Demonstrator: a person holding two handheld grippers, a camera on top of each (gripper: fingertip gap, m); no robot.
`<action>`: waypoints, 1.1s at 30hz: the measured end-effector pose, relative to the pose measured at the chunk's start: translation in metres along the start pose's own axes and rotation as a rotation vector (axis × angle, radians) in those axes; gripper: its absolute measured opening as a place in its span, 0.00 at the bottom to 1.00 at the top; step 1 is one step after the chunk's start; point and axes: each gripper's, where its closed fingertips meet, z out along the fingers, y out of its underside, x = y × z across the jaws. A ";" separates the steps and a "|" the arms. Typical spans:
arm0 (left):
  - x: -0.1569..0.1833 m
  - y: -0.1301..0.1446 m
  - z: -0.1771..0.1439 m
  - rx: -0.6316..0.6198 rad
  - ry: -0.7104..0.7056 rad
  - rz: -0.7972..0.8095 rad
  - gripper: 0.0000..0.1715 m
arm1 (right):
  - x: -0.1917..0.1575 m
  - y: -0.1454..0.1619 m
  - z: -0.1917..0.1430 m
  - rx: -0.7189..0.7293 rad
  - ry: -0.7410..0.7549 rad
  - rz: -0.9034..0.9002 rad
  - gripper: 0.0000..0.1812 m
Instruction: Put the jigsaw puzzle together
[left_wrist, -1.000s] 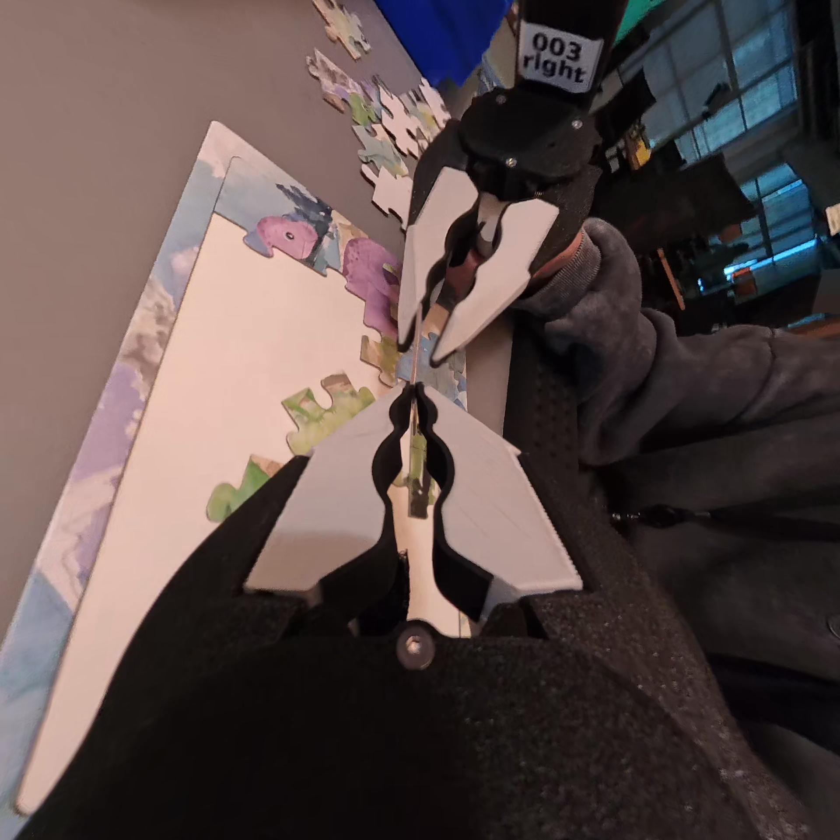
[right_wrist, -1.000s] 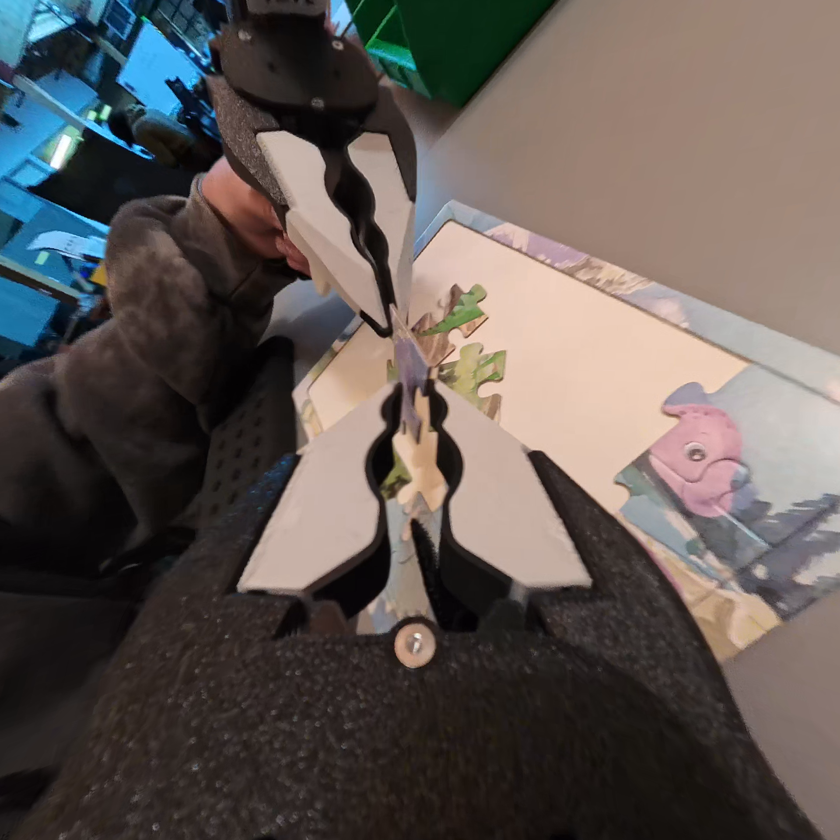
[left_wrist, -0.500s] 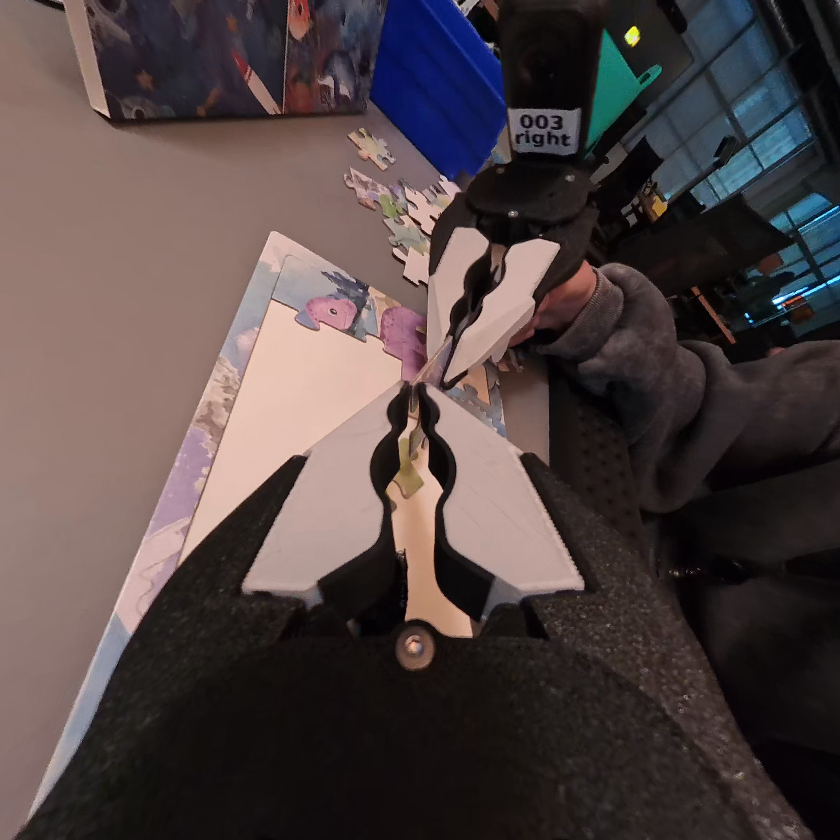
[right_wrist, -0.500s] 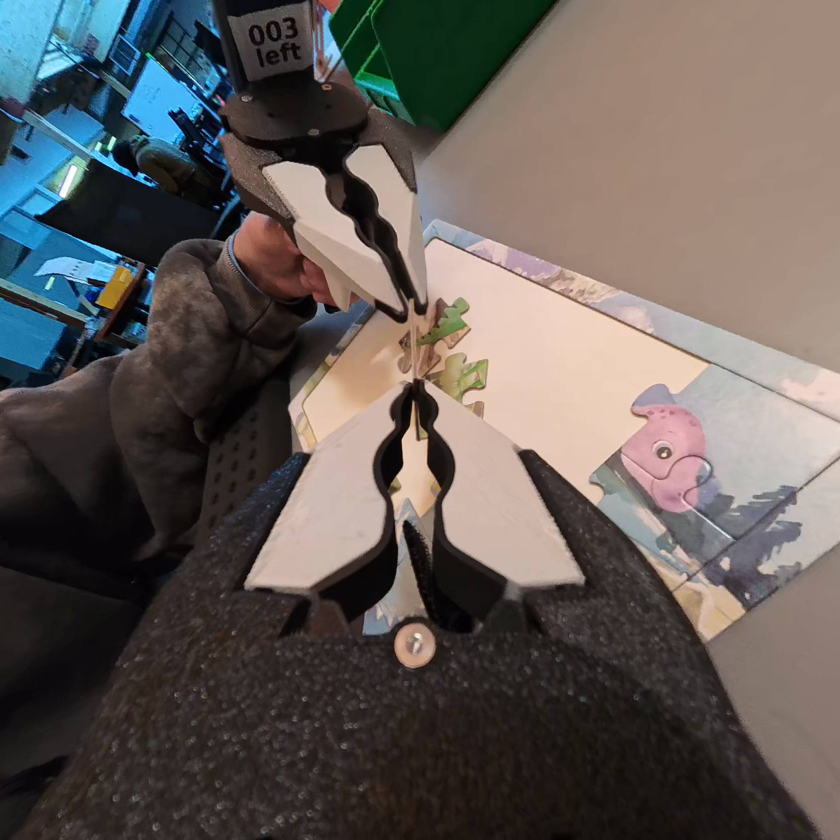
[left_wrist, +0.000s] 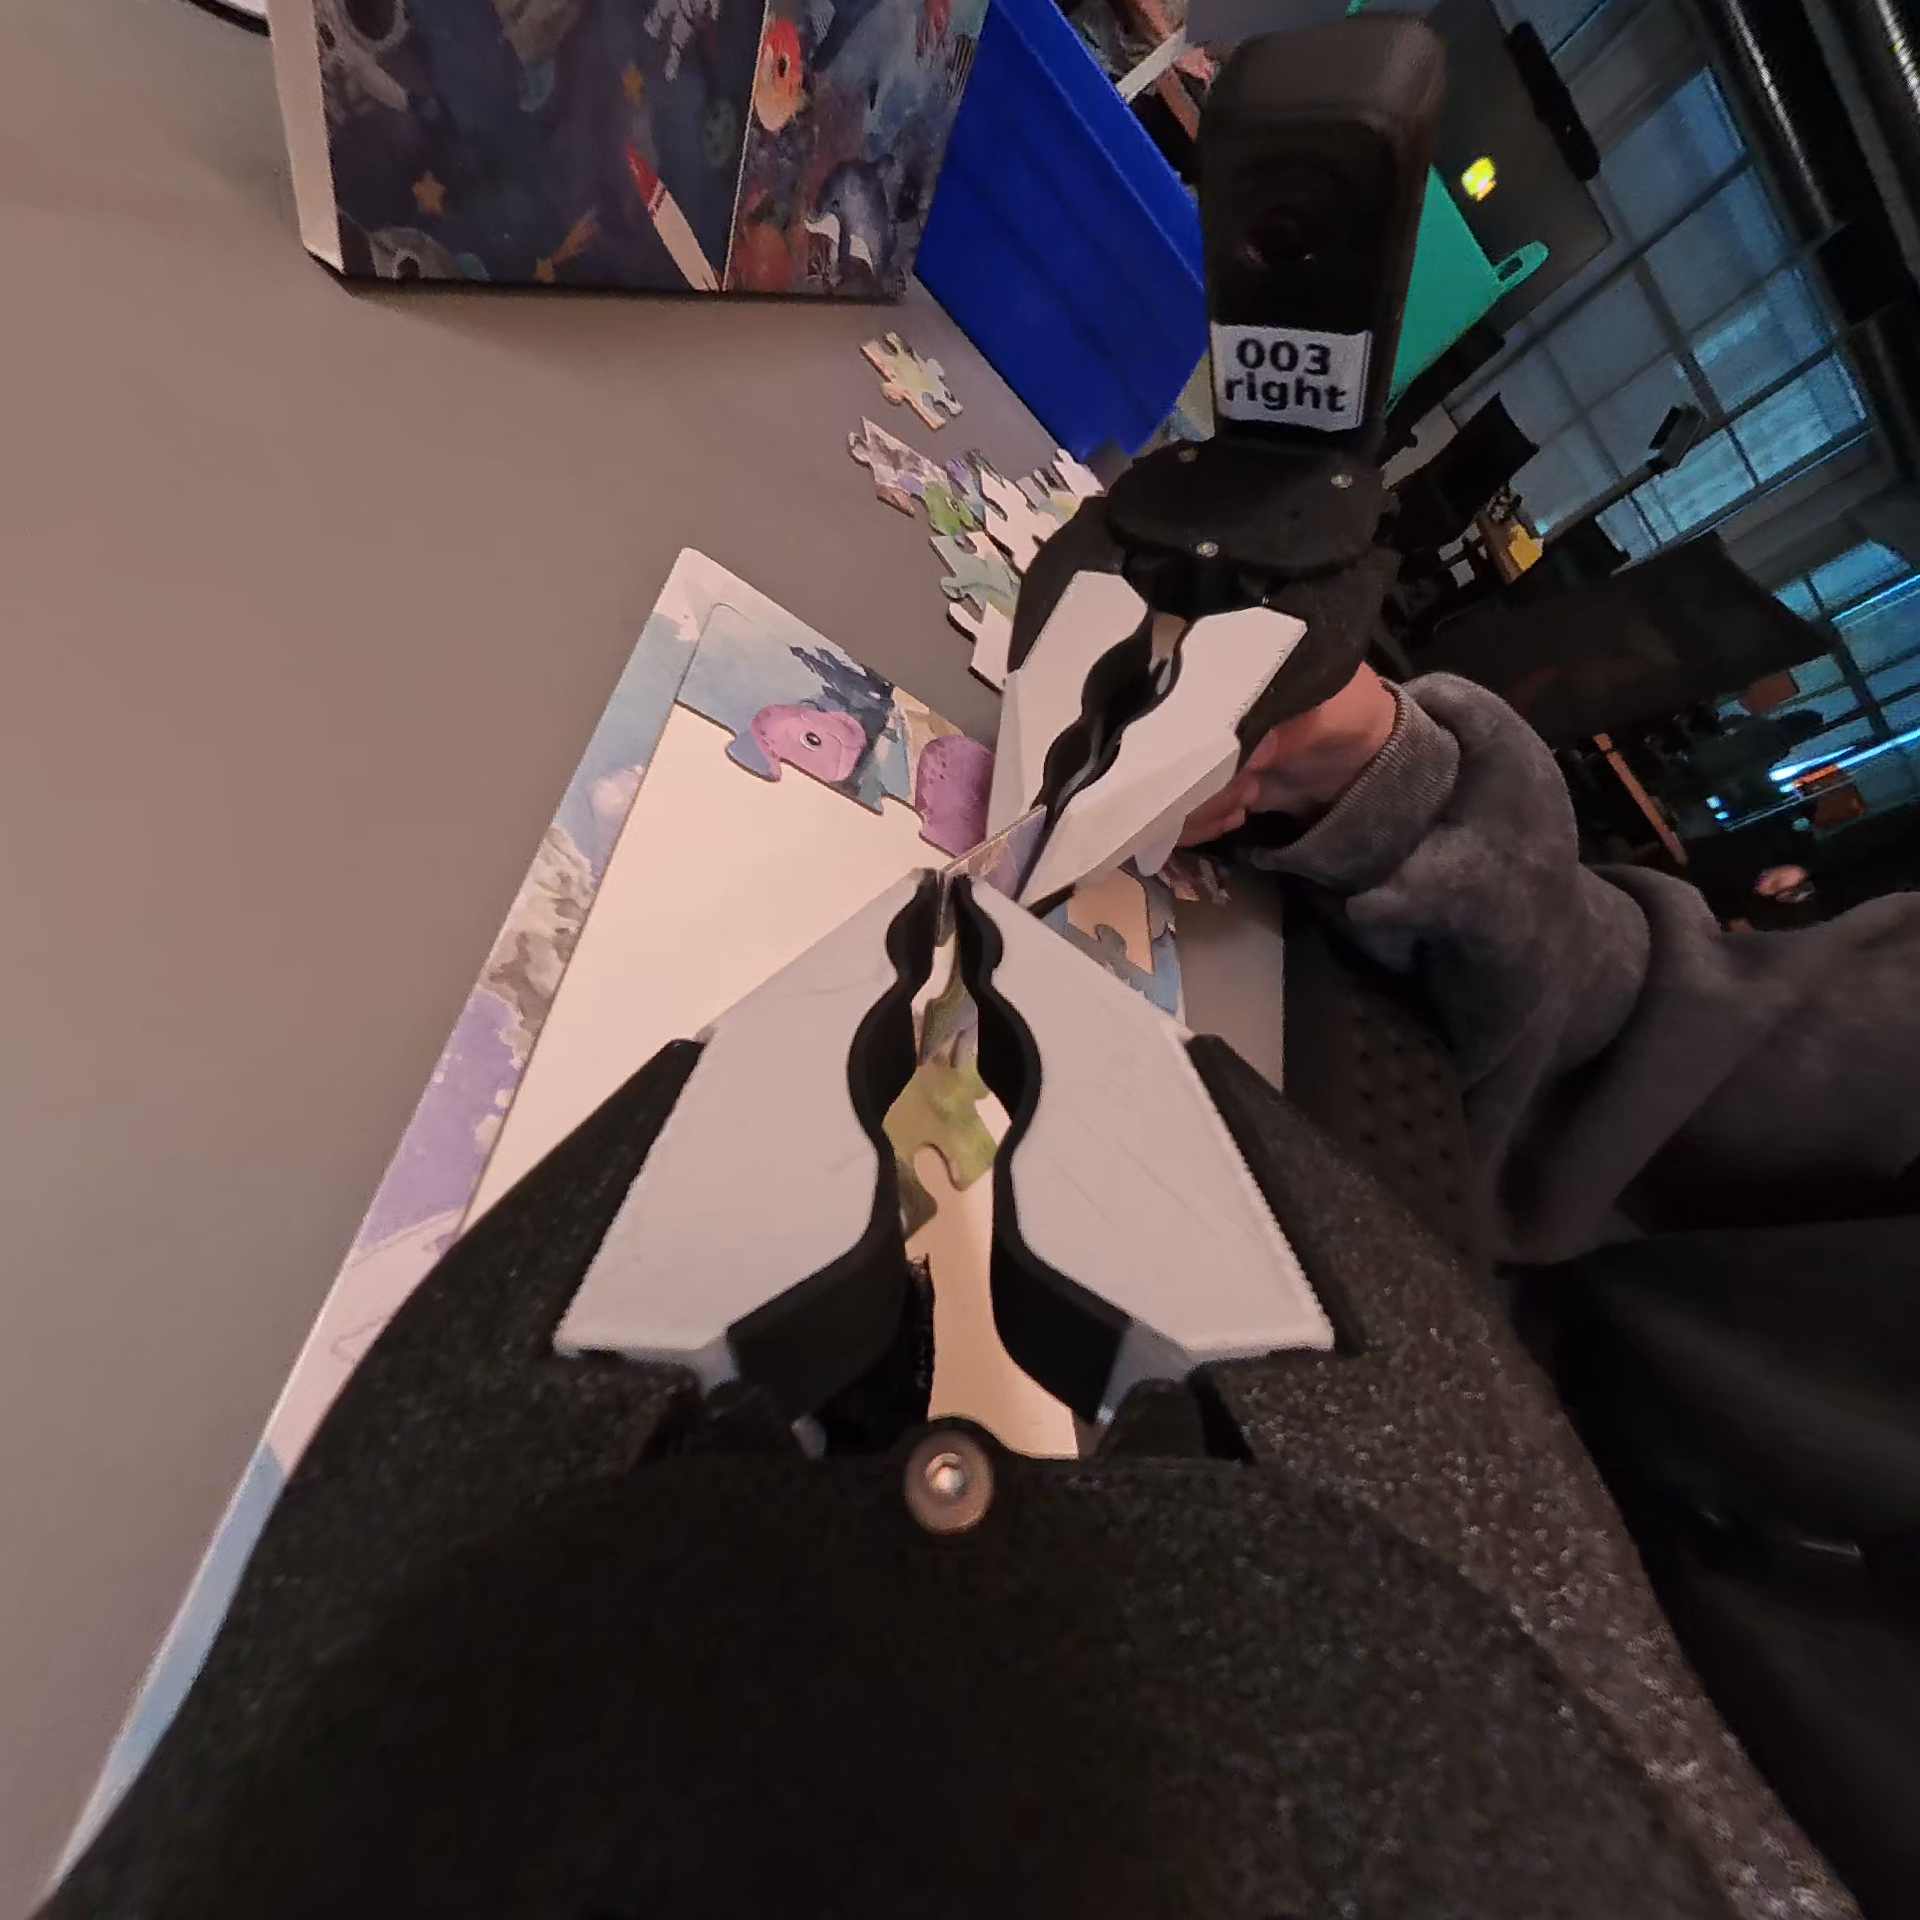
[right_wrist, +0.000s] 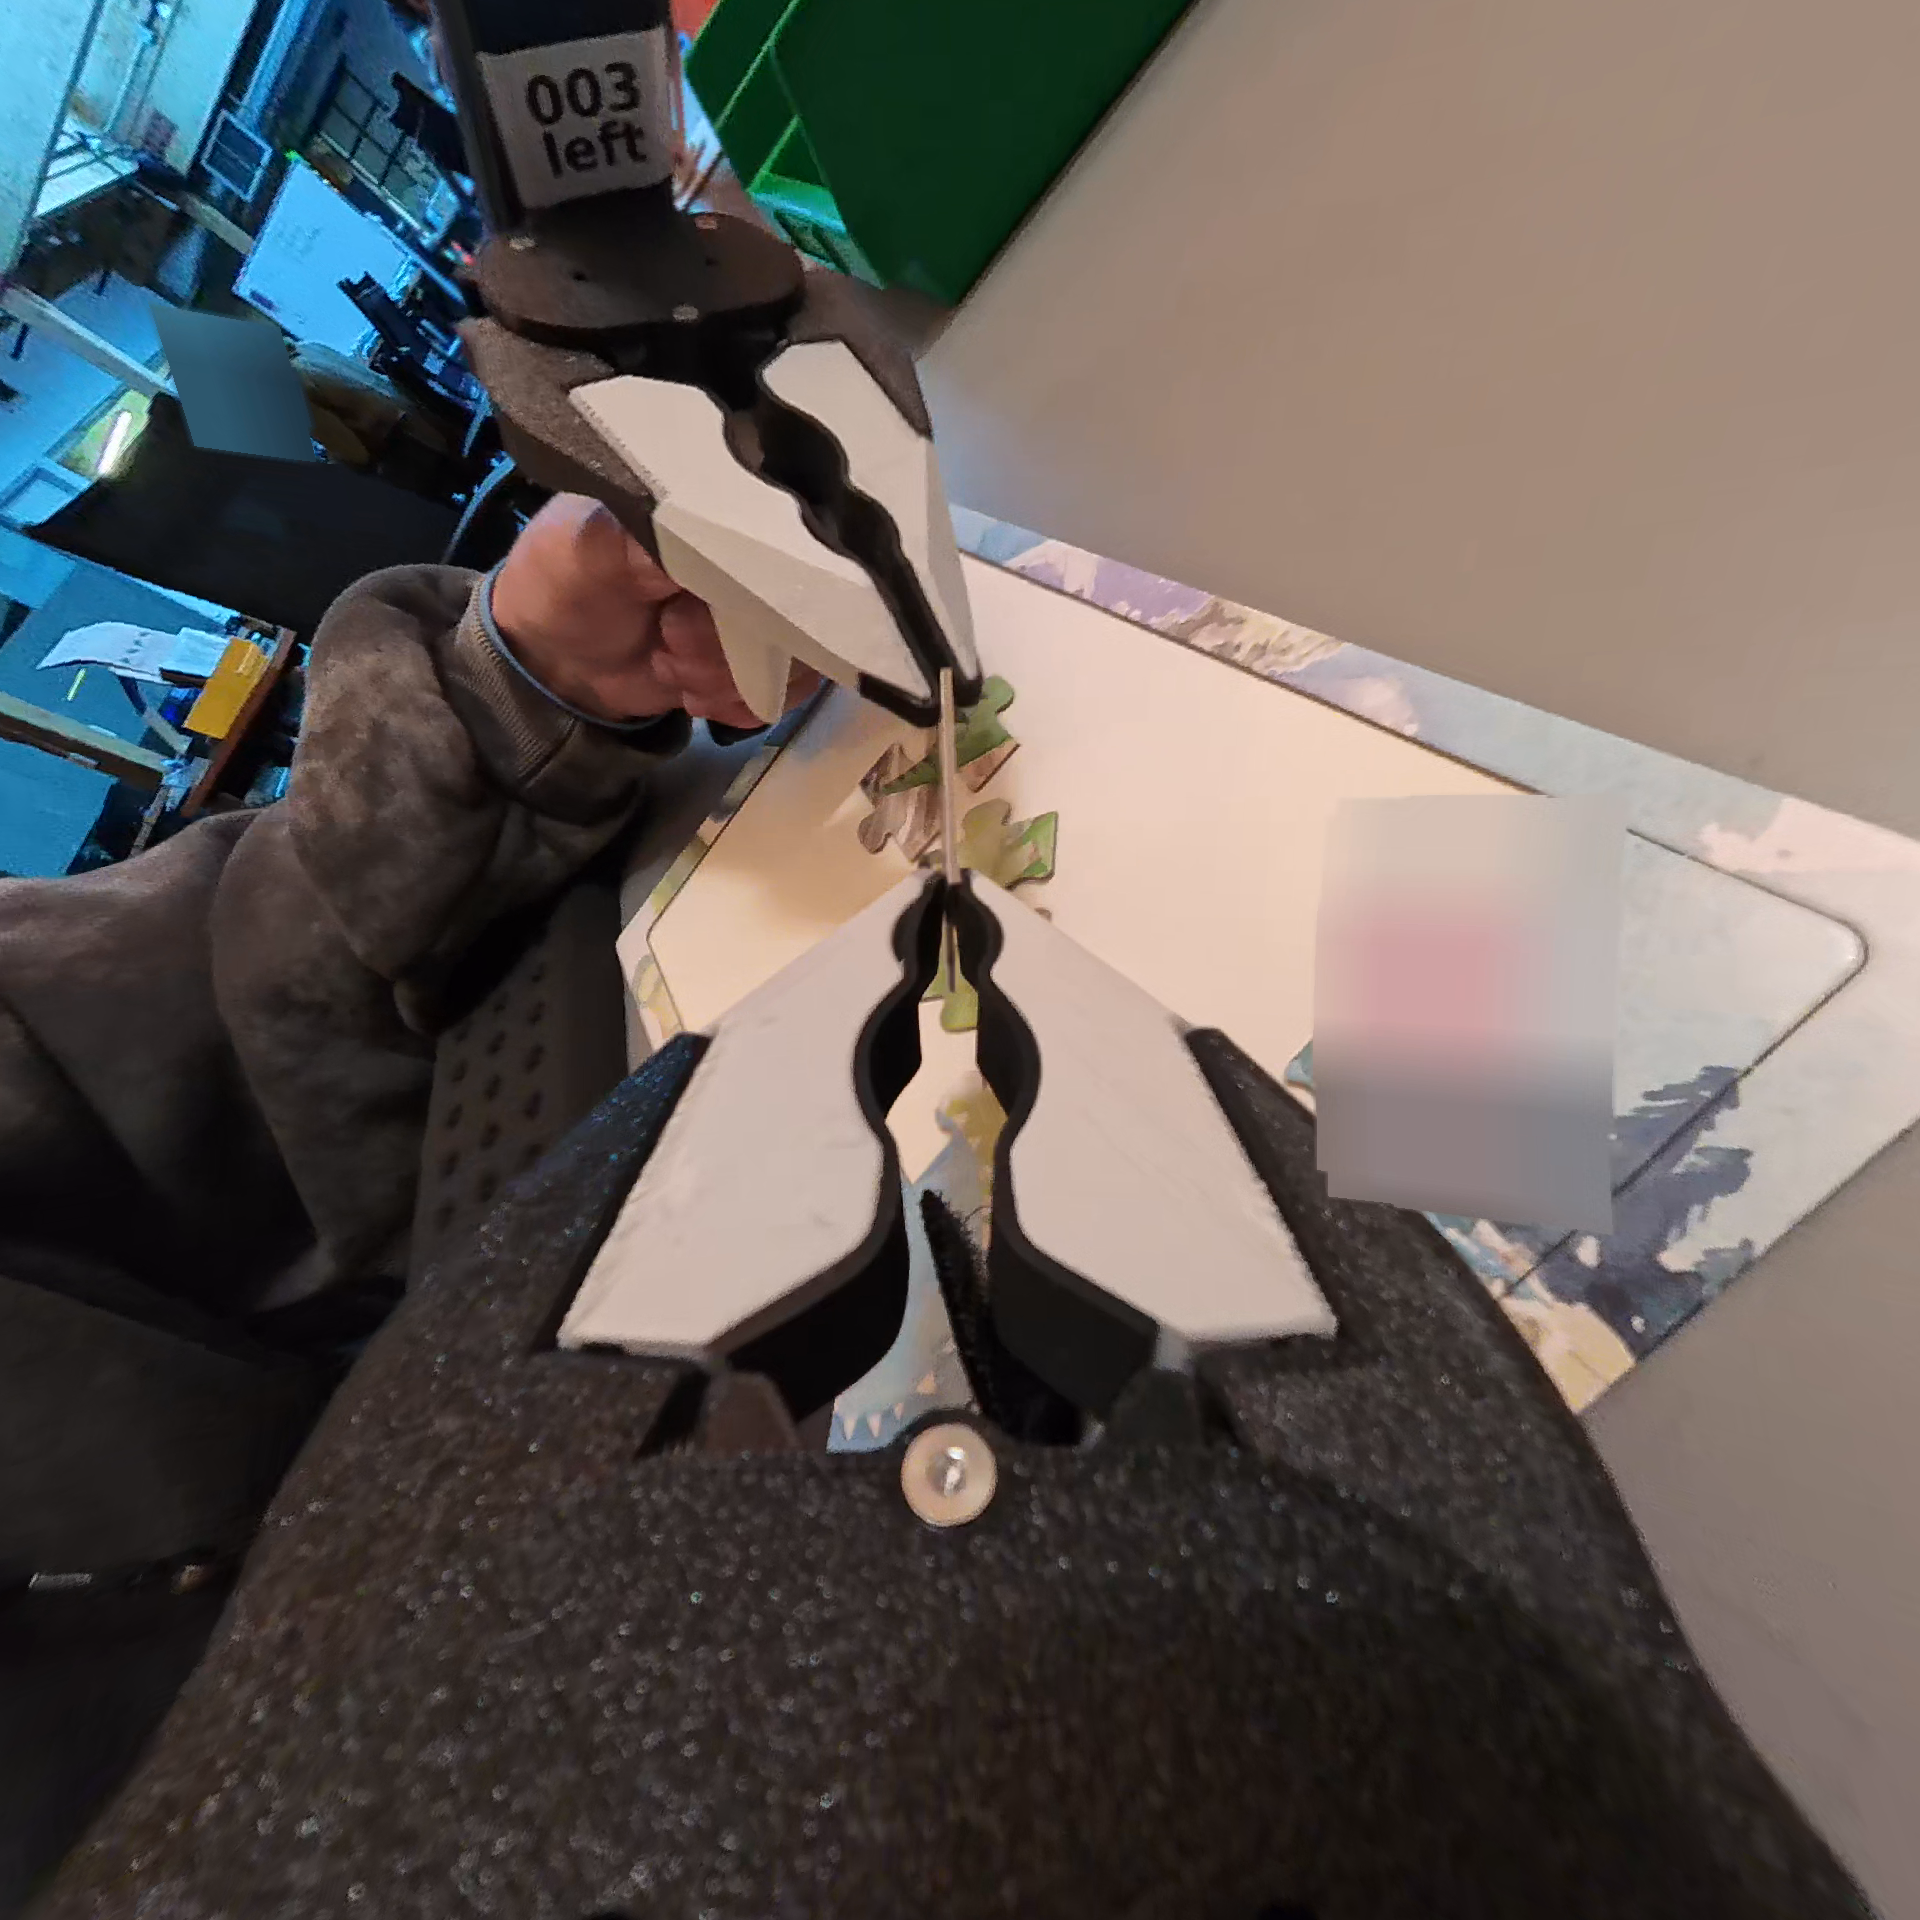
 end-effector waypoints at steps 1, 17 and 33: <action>-0.002 0.000 0.000 0.000 -0.016 0.022 0.02 | 0.003 0.000 0.001 0.005 0.010 0.007 0.01; -0.021 0.002 0.008 -0.035 -0.085 0.033 0.02 | 0.023 0.007 0.010 -0.028 0.100 0.072 0.03; -0.007 -0.015 -0.006 0.081 0.052 -0.053 0.01 | 0.005 -0.020 -0.005 0.117 -0.010 0.104 0.01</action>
